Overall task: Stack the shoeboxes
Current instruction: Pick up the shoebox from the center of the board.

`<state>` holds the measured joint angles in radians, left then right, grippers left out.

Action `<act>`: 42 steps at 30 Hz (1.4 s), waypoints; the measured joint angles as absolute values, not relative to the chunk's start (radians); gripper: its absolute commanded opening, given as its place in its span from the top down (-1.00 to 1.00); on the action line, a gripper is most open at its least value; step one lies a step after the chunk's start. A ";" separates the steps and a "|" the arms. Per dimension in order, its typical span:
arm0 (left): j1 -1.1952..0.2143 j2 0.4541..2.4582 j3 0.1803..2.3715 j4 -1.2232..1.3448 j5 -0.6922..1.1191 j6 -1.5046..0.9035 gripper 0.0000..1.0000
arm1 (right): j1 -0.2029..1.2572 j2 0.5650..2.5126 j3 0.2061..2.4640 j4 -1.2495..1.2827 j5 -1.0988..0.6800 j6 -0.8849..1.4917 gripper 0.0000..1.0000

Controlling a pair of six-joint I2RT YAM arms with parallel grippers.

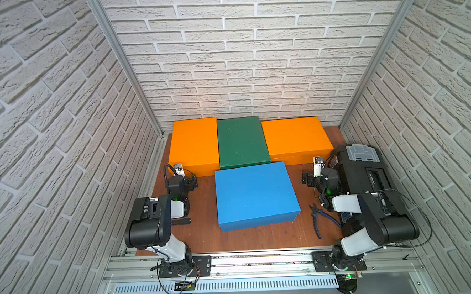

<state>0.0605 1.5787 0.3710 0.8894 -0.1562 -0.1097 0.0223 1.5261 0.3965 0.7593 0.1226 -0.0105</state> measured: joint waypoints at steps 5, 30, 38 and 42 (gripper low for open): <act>0.060 1.579 0.371 0.890 -0.156 -0.110 -0.97 | 0.022 1.526 0.397 0.759 0.123 -0.010 -0.99; -0.069 1.422 0.373 0.788 -0.327 -0.079 -0.96 | 0.059 1.379 0.510 0.495 0.152 -0.009 -0.99; -0.223 1.094 0.429 0.538 -0.557 -0.106 -0.96 | 0.232 1.090 0.594 0.139 0.375 0.104 -0.99; -0.251 0.998 0.543 0.263 -0.671 -0.287 -0.96 | 0.293 0.975 0.619 -0.062 0.420 0.168 -0.99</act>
<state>-0.2508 0.9977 0.5426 0.2634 -0.6712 -0.2867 0.2932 0.9749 0.6193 -0.0620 0.4202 0.1684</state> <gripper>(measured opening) 0.982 0.993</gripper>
